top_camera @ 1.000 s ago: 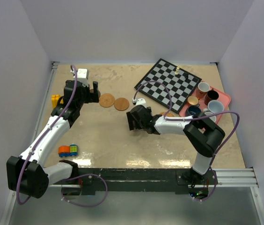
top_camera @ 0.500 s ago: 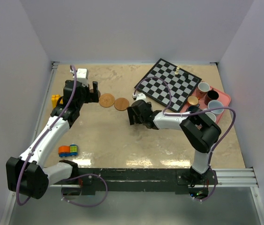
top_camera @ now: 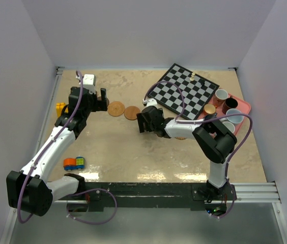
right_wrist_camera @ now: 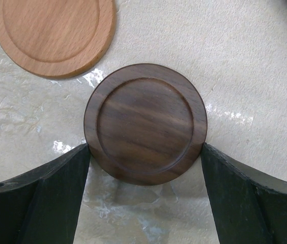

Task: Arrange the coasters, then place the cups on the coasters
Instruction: Move the coaster to the center of the board.

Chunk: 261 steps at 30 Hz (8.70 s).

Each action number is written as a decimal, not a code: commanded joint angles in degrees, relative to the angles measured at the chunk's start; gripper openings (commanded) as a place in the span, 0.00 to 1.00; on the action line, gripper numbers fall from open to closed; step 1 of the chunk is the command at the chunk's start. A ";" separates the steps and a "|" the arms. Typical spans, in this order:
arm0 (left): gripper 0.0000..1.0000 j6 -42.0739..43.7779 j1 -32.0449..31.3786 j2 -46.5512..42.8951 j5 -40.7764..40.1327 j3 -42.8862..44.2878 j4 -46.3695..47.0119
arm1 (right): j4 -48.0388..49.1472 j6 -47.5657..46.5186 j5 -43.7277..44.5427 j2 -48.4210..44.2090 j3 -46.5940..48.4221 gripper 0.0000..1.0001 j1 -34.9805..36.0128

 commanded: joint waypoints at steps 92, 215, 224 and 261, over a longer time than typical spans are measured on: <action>1.00 0.08 0.42 -1.66 0.07 -0.37 2.27 | -10.43 0.55 -3.77 -12.21 -0.21 0.96 -2.47; 1.00 -0.36 0.42 -2.72 0.15 -1.34 3.50 | -3.23 4.24 -11.24 -9.50 -9.80 0.00 -13.11; 1.00 -0.36 0.42 -2.72 0.15 -1.34 3.50 | -3.31 4.24 -10.54 -10.20 -9.88 0.07 -13.11; 1.00 -0.28 0.42 -2.54 0.15 -1.34 3.32 | -1.38 3.01 -11.24 -12.40 -9.71 0.32 -13.11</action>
